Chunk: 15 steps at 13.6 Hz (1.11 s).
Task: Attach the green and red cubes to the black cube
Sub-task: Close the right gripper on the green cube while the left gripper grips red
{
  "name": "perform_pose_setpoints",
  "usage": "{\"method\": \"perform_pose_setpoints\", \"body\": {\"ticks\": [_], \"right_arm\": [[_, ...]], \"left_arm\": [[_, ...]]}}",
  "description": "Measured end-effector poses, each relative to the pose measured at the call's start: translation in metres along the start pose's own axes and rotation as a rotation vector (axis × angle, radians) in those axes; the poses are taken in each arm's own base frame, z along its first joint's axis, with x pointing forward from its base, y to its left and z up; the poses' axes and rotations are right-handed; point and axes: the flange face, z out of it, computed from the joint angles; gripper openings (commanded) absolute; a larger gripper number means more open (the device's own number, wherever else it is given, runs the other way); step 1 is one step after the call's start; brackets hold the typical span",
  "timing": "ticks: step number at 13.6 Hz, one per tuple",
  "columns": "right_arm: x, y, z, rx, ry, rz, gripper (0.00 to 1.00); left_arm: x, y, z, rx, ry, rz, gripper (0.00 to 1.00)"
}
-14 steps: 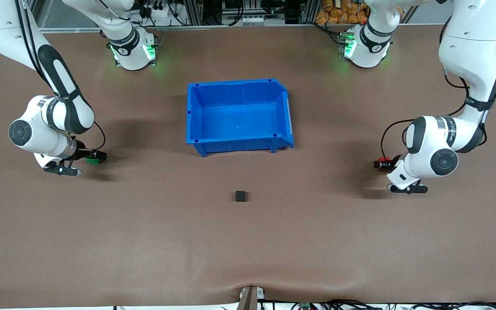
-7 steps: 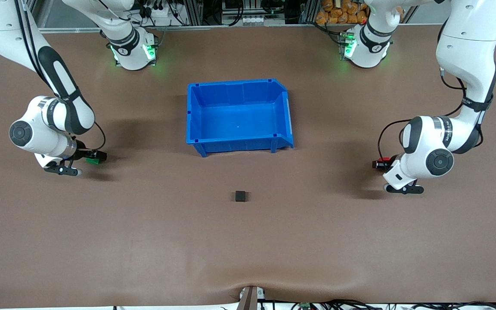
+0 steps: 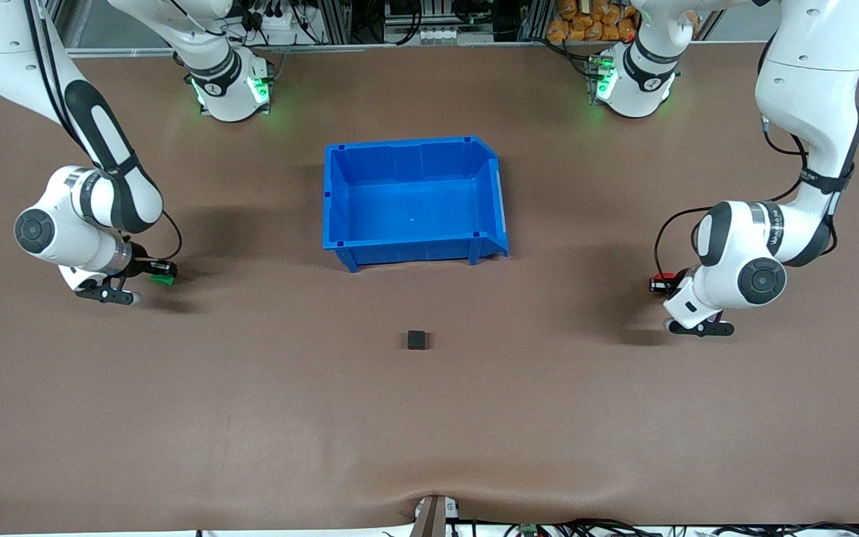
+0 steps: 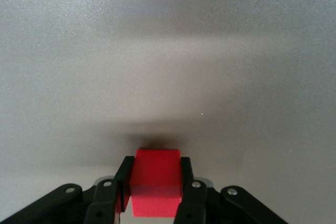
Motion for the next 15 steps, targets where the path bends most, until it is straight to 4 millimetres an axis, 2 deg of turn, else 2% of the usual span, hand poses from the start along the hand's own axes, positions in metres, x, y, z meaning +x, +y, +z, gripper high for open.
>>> {"method": "perform_pose_setpoints", "body": {"ticks": [1, 3, 7, 9, 11, 13, 15], "right_arm": [[0.000, 0.000, 0.000, 0.000, 0.000, 0.001, 0.00], [0.000, 0.002, 0.000, 0.001, 0.000, 0.003, 0.00], [0.002, 0.002, -0.002, 0.000, 0.007, -0.027, 0.00], [0.009, 0.003, -0.009, -0.001, 0.025, -0.101, 0.00], [0.016, 0.004, -0.018, -0.005, 0.047, -0.181, 0.00], [0.022, 0.009, -0.026, -0.009, 0.066, -0.260, 0.00], [0.031, 0.019, -0.038, -0.016, 0.088, -0.349, 0.00]], "left_arm": [[0.000, 0.000, 0.000, -0.001, -0.001, -0.004, 0.06], [0.000, -0.003, 0.001, -0.021, -0.006, -0.027, 0.00], [-0.001, -0.023, 0.004, -0.091, -0.033, -0.112, 0.00], [0.001, -0.037, 0.005, -0.160, -0.041, -0.182, 0.00], [0.002, -0.041, 0.005, -0.183, -0.047, -0.207, 0.00], [0.006, -0.034, 0.002, -0.183, -0.042, -0.208, 0.00], [0.016, 0.000, -0.007, -0.174, -0.028, -0.239, 0.00]]}}
